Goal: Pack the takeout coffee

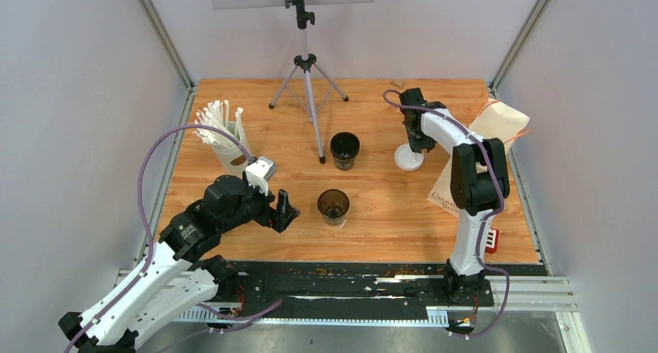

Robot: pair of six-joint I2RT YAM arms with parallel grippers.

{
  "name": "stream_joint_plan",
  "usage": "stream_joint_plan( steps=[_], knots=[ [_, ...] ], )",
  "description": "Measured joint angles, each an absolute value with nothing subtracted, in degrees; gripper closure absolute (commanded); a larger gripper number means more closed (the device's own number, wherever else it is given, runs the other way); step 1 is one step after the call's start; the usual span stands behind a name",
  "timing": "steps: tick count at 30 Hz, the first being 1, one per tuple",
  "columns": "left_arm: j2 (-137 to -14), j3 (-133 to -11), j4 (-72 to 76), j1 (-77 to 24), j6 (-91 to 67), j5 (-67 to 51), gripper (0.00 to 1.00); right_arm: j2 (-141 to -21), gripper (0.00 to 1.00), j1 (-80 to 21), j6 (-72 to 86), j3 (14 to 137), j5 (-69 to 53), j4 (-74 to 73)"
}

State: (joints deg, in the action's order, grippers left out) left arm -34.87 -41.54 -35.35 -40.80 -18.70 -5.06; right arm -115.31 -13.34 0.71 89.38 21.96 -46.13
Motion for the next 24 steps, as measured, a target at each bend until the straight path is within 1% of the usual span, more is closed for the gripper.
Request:
stream_joint_plan(
  steps=[10, 15, 20, 24],
  knots=[
    [-34.9, -41.5, -35.4, -40.8, -18.7, -5.1, 0.04, -115.8, 0.76, -13.3, 0.7, 89.4, 21.5, -46.0],
    [-34.9, -41.5, -35.4, -40.8, -18.7, -5.1, 0.04, -116.5, 0.78, -13.3, 0.7, 89.4, 21.3, -46.0],
    [-34.9, -41.5, -35.4, -40.8, -18.7, -5.1, 0.04, -116.8, 0.84, -13.3, 0.7, 89.4, 21.3, -46.0],
    [-34.9, -41.5, -35.4, -40.8, -18.7, -5.1, 0.04, -116.8, 0.93, -13.3, 0.7, 89.4, 21.4, -46.0]
  ],
)
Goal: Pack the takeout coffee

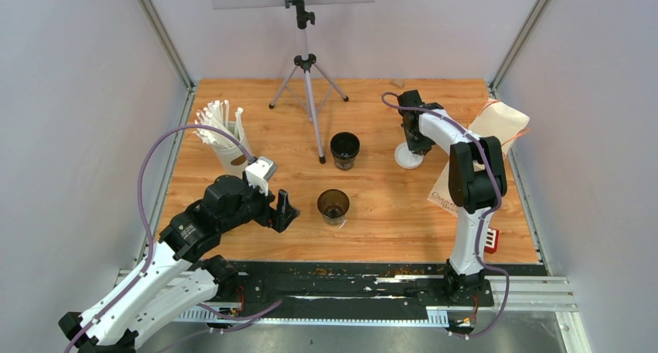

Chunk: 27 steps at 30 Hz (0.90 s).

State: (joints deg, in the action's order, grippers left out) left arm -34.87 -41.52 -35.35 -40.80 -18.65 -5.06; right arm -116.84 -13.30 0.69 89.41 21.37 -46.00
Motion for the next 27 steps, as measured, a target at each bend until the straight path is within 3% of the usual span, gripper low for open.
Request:
stream_joint_plan(
  steps=[6, 27],
  knots=[
    [-34.9, -41.5, -35.3, -40.8, -18.7, -5.1, 0.04, -116.8, 0.98, -13.3, 0.7, 89.6, 21.5, -46.0],
    [-35.2, -41.5, -35.3, -40.8, -18.7, -5.1, 0.04, -116.8, 0.93, -13.3, 0.7, 91.7, 21.6, -46.5]
  ],
)
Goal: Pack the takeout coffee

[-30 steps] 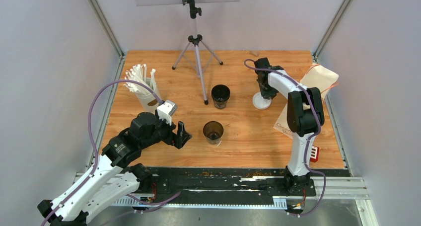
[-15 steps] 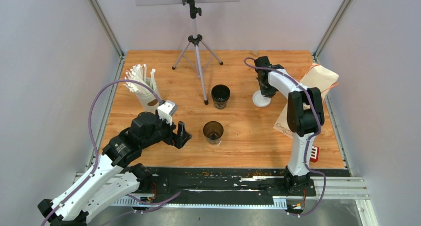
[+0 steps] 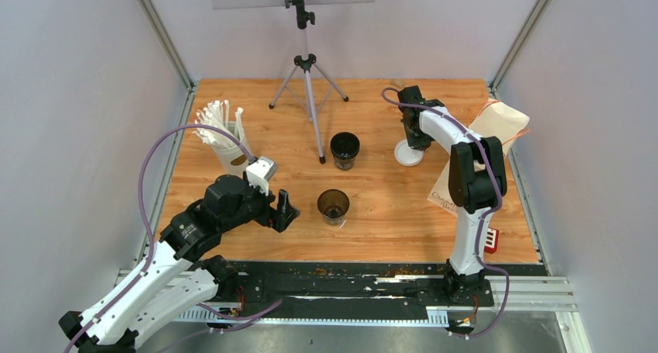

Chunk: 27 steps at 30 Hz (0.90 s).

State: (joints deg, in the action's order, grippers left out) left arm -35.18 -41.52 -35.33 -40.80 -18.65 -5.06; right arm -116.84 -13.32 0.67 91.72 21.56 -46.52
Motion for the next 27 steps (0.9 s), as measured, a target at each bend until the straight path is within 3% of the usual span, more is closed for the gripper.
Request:
stream_joint_plan(
  steps=[3, 6, 9, 12, 21, 25, 27],
  knots=[
    [-35.2, -41.5, -35.3, -40.8, -18.7, -5.1, 0.04, -116.8, 1.00, -13.3, 0.6, 91.7, 21.5, -46.5],
    [-35.2, -41.5, -35.3, -40.8, -18.7, -5.1, 0.04, -116.8, 1.00, -13.3, 0.6, 91.8, 21.5, -46.6],
    [-35.2, -41.5, -35.3, -40.8, -18.7, -5.1, 0.04, -116.8, 0.90, -13.3, 0.1, 92.0, 21.5, -46.7],
    [-35.2, -41.5, -35.3, -40.8, -18.7, -5.1, 0.04, -116.8, 1.00, -13.3, -0.4, 92.1, 21.7, -46.9],
    [-35.2, -41.5, -35.3, -40.8, -18.7, -5.1, 0.04, -116.8, 1.00, -13.4, -1.3, 92.3, 21.4, -47.2],
    [-35.2, -41.5, -35.3, -40.8, -18.7, -5.1, 0.04, -116.9, 0.92, -13.8, -1.5, 92.9, 21.9, -47.6],
    [-35.2, -41.5, -35.3, -40.8, -18.7, -5.1, 0.04, -116.9, 1.00, -14.2, -1.7, 93.4, 22.1, -47.7]
  ],
)
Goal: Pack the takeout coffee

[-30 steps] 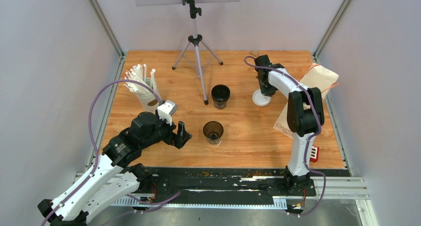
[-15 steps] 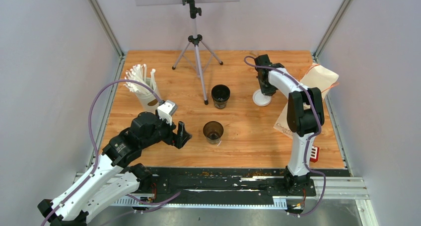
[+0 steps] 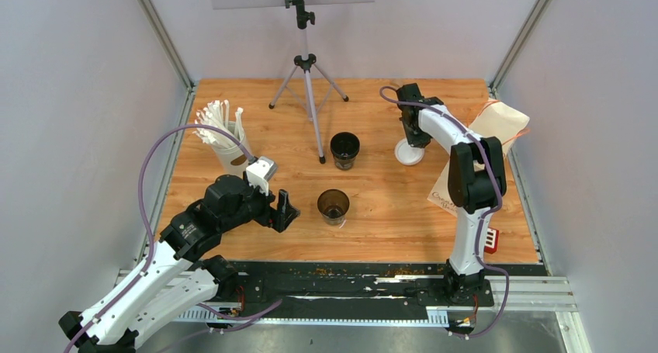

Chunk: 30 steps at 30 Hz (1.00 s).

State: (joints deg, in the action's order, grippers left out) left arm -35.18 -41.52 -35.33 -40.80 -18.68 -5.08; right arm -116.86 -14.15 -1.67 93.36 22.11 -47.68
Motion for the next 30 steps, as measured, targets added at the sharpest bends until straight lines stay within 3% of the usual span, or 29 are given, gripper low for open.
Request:
stream_joint_plan(
  steps=[30],
  knots=[
    [-35.5, -41.5, -35.3, -40.8, -18.7, -5.3, 0.04, -116.9, 0.93, -18.3, -5.7, 93.4, 27.3, -47.1]
  ],
)
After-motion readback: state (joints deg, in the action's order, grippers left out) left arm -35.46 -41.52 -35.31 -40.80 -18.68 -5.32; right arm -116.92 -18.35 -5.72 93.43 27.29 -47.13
